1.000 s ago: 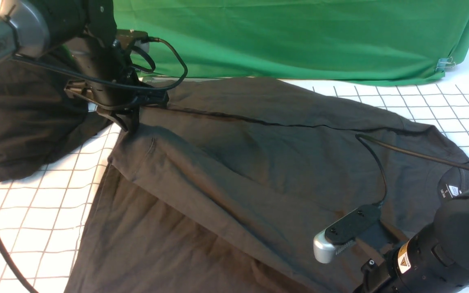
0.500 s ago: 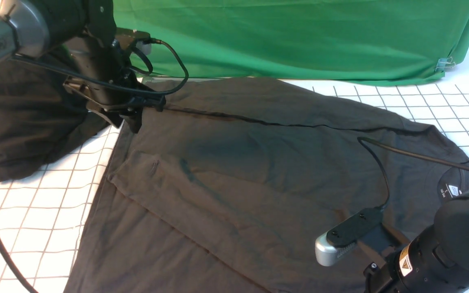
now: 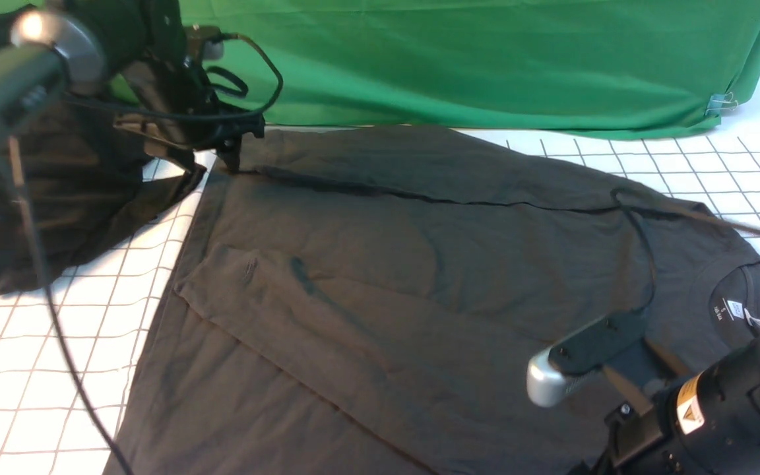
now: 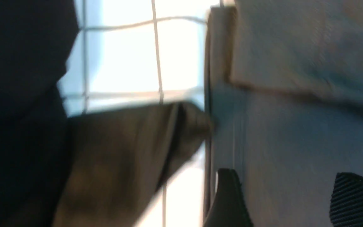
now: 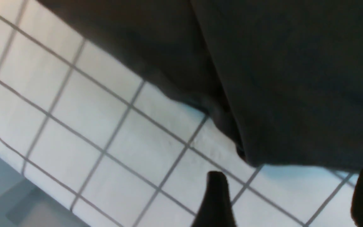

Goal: Fold a long-sleeved shirt over a white checkered tablecloth.
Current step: 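Grab the top left corner of the dark shirt with the left gripper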

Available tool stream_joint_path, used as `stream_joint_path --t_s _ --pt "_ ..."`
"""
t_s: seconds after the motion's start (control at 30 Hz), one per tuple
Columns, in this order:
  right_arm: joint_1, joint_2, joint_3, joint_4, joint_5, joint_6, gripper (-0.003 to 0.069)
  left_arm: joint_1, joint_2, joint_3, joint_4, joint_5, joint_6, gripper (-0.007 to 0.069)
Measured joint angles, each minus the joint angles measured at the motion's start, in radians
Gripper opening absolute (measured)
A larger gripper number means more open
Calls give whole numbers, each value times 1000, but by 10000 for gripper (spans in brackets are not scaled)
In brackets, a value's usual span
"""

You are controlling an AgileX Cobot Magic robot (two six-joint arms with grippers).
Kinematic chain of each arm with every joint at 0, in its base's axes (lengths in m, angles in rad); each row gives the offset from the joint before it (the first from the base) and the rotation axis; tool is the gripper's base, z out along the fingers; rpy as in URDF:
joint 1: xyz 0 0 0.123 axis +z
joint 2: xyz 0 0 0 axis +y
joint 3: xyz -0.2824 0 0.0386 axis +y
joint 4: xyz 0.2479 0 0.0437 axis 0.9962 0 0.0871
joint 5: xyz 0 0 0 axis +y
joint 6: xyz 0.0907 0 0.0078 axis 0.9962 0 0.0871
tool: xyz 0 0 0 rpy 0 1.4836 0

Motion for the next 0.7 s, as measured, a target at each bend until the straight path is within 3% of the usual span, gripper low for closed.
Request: stream_joint_path --t_s 0.23,0.5,0.7 --pt "0 -44 -39 0 -6 0 518 0 125 -164 42 -62 -47 412" --pt "0 -49 -39 0 -5 0 518 0 164 -179 -26 -148 -37 412" --pt "0 -49 -39 0 -2 0 518 0 192 -179 9 -144 -35 412"
